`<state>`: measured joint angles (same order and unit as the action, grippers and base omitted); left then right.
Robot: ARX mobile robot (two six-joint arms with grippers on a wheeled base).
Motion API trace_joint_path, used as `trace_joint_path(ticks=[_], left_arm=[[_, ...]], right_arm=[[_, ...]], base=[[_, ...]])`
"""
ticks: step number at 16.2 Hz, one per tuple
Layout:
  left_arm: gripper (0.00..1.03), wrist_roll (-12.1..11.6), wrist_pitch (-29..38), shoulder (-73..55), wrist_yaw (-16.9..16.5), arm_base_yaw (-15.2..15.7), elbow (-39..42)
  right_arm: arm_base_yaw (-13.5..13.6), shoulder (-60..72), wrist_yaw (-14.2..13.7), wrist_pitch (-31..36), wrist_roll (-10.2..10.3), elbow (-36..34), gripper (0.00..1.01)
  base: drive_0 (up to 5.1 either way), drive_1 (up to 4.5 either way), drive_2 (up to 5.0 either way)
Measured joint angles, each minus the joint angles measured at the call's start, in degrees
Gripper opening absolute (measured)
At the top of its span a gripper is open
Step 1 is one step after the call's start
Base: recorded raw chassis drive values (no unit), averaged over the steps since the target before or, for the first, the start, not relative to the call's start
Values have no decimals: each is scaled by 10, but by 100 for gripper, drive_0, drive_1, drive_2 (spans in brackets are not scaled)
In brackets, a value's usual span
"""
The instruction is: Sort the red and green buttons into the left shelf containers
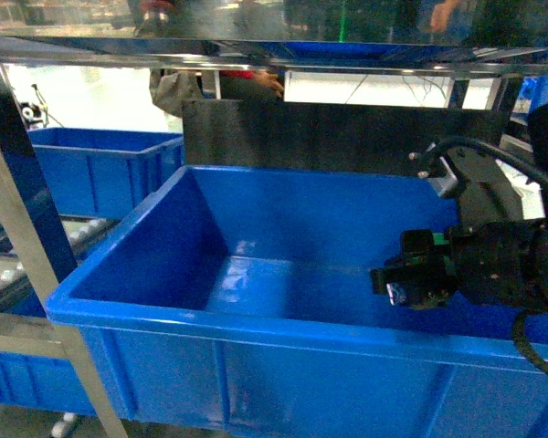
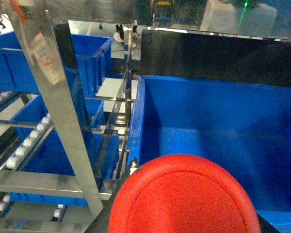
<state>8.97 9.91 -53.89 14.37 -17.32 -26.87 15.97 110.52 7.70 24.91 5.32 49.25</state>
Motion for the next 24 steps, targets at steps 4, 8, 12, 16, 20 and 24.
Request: trace_joint_path(ticks=[4,8,12,16,20,24], left_arm=[[24,0,0,0,0,0,0],[24,0,0,0,0,0,0],[24,0,0,0,0,0,0],[24,0,0,0,0,0,0],[24,0,0,0,0,0,0],[24,0,0,0,0,0,0]], right_arm=[[-6,27,18,-91,7,80,35],[-24,15,27,-54,5,56,81],[-45,-131,-23,99,-23,-101,98],[-87,-373,-30,82,-40,-307,98],[-225,-830,59,-220,-63,-382,98],[-302,-952,116,-274,-88,-374,98]], base=[[0,0,0],[0,0,0],[0,0,0],[0,0,0],[0,0,0],[0,0,0]])
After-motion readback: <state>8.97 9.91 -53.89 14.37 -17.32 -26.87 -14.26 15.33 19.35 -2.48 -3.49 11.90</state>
